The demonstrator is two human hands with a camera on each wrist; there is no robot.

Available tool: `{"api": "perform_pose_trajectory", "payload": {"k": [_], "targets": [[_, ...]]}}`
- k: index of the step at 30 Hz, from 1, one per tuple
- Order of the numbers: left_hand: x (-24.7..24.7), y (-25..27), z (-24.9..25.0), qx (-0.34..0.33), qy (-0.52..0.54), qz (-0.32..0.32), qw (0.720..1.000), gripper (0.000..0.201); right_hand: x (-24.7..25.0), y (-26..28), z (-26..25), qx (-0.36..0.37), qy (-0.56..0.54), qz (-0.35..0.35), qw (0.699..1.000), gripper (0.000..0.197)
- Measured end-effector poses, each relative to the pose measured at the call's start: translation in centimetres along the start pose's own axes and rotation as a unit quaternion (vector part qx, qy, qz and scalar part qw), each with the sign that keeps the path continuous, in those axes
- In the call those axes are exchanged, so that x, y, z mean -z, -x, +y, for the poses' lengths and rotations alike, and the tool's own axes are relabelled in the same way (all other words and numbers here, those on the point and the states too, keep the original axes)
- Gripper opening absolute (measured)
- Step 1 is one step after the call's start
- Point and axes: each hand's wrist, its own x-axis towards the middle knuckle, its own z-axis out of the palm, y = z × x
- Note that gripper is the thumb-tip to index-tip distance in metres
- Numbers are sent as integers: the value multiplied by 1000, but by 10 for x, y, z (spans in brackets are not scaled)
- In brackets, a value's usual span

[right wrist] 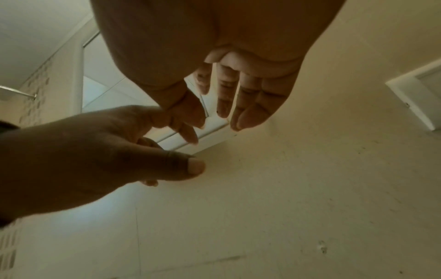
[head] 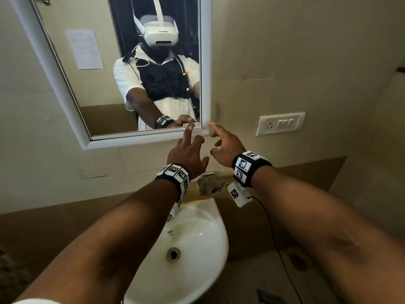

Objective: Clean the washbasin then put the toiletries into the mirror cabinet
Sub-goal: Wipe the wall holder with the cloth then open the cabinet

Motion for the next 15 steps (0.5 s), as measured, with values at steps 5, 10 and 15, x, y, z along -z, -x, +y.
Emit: {"api": "perform_pose_trajectory", "payload": {"k": [5,10,15], "targets": [[32,0,1,32,-15,-95,995,49,7,18,-27,26,74,-11,997,87],[56,5,0,16,-13,-101,995,47,19,38,-42,36,99,60,993,79],[85,38,-1,-8,78,61,995,45,35,53,-68,53,47,171,983,47]]}}
